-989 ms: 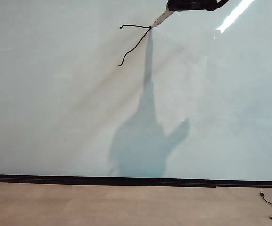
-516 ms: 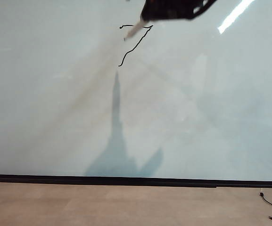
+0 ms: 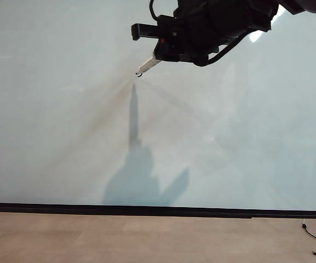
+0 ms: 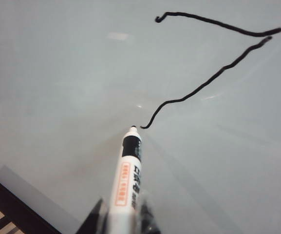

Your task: Pick up the pen on the shelf to the right of the whiteboard and write the letter Z.

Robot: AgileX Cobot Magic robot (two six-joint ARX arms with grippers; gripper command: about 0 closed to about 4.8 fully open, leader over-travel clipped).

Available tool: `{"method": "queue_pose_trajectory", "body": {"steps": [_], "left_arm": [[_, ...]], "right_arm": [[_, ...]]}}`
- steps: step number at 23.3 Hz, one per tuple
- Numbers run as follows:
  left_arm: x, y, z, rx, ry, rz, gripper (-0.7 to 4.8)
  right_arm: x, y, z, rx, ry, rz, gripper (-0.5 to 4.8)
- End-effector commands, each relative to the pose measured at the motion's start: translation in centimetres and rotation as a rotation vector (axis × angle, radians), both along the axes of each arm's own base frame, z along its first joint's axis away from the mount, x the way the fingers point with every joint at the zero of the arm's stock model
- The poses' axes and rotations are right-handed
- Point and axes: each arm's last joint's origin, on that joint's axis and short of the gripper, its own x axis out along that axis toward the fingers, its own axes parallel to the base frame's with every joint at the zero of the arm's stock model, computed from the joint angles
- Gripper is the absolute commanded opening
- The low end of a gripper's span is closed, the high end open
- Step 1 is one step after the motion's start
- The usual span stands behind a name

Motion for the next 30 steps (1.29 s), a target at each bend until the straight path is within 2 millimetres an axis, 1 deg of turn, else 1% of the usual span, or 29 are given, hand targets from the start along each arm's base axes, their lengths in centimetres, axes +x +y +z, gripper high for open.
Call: {"method": "queue_pose_trajectory", "body": {"steps": [1, 11, 30], "left_arm": [[0.0, 0.0, 0.1, 0.004, -0.007, -0.002, -0.04], [0.0, 0.0, 0.1, 0.004, -0.007, -0.001, -0.05], [0.0, 0.0, 0.1, 0.004, -0.007, -0.001, -0.05]], "right_arm": [[0.1, -0.1, 0.5, 0.029, -0.02, 0.01, -0.05], [1.0, -0.8, 0.1, 0.042, 0.001, 0.001, -0.05], [1.2, -1.4, 0.3, 0.057, 0.003, -0.085, -0.05]]}}
